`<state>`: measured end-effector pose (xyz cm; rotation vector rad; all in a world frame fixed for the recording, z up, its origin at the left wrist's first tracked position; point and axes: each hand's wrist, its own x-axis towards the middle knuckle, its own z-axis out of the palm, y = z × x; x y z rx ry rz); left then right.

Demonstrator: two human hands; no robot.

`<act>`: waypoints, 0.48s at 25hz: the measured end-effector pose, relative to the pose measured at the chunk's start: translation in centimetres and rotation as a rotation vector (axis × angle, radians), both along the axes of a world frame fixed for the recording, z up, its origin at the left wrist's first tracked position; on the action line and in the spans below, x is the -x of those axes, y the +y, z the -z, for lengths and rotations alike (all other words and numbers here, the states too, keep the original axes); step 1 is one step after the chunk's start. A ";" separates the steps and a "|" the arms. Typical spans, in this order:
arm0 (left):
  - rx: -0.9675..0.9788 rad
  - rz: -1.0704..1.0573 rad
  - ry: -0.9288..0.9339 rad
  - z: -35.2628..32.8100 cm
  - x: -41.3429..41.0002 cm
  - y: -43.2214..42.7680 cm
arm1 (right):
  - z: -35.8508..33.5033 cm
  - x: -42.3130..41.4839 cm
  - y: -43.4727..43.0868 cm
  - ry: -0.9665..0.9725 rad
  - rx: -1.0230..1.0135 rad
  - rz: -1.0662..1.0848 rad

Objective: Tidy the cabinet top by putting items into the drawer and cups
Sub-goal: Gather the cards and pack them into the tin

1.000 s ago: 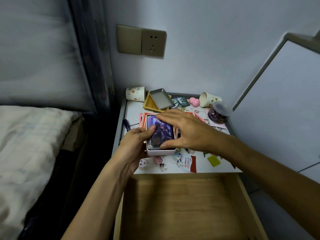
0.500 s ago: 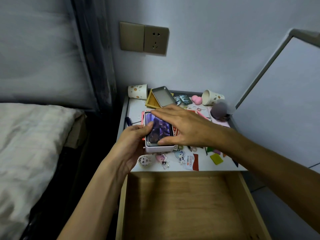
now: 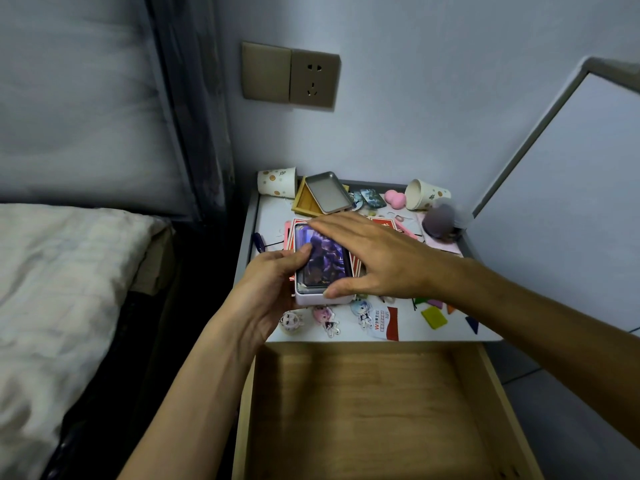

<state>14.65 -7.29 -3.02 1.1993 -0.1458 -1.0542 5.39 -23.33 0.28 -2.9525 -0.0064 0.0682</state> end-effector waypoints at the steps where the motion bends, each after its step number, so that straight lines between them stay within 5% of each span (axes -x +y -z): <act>1: -0.002 -0.005 0.001 0.0 0.0 0.0 | 0.1 0.0 -0.1 0.012 -0.037 0.014; 12: -0.015 0.019 0.017 0.1 0.1 -0.3 | 0.4 -0.5 -0.7 0.017 -0.136 0.052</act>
